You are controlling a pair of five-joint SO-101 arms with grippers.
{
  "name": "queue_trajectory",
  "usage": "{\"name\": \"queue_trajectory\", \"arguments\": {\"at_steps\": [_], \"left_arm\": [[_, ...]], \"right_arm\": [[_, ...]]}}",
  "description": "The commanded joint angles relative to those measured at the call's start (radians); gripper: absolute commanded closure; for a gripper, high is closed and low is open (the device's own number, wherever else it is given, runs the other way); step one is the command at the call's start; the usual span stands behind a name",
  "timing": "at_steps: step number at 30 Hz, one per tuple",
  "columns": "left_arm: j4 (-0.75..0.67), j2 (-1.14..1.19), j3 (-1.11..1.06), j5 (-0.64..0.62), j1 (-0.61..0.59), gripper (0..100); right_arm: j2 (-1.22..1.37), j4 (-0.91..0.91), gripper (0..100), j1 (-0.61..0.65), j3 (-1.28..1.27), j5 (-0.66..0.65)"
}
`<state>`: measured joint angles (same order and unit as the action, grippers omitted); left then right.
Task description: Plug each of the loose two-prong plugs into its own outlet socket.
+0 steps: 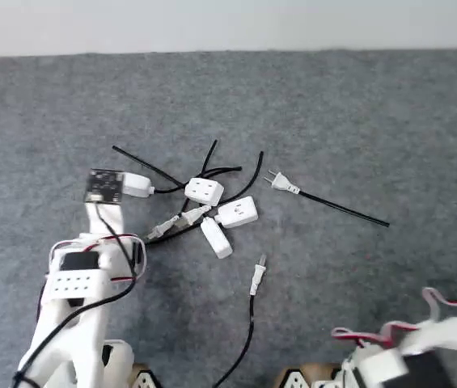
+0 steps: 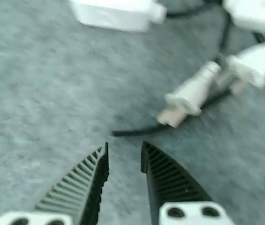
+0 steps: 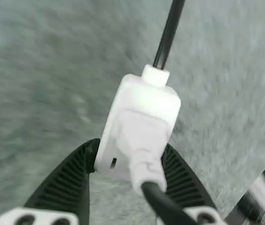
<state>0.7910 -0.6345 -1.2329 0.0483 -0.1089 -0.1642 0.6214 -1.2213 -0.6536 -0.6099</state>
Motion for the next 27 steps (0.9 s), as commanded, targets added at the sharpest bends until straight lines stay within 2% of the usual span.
{"name": "queue_trajectory", "arguments": {"at_steps": [1, 3, 6, 10, 13, 15, 20, 23, 27], "left_arm": [[0.109, 0.009, 0.074, -0.058, 0.137, 89], [0.155, 0.017, 0.087, -0.141, 0.222, 85], [0.172, 0.011, 0.091, -0.236, 0.347, 77], [0.137, 0.009, 0.101, -0.256, 0.440, 73], [0.132, 0.018, 0.154, -0.264, 0.483, 75], [0.135, 0.020, 0.199, -0.325, 0.500, 77], [0.132, 0.115, 0.311, -0.482, 0.560, 81], [0.132, 0.273, 0.407, -0.531, 0.592, 84], [0.133, 0.497, 0.518, -0.537, 0.539, 89]], "right_arm": [[0.171, -0.042, 98.3, -0.058, 0.187, -0.009], [0.278, -0.039, 95.0, -0.068, 0.269, -0.008], [0.406, -0.007, 84.2, -0.070, 0.376, -0.020], [0.476, 0.093, 76.4, -0.067, 0.503, -0.098], [0.476, 0.133, 76.6, -0.067, 0.568, -0.058], [0.475, 0.170, 79.8, -0.065, 0.617, -0.028], [0.475, 0.271, 99.8, -0.064, 0.752, 0.112], [0.476, 0.317, 96.2, -0.067, 0.801, 0.147], [0.476, 0.328, 99.0, -0.067, 0.816, 0.144]]}}
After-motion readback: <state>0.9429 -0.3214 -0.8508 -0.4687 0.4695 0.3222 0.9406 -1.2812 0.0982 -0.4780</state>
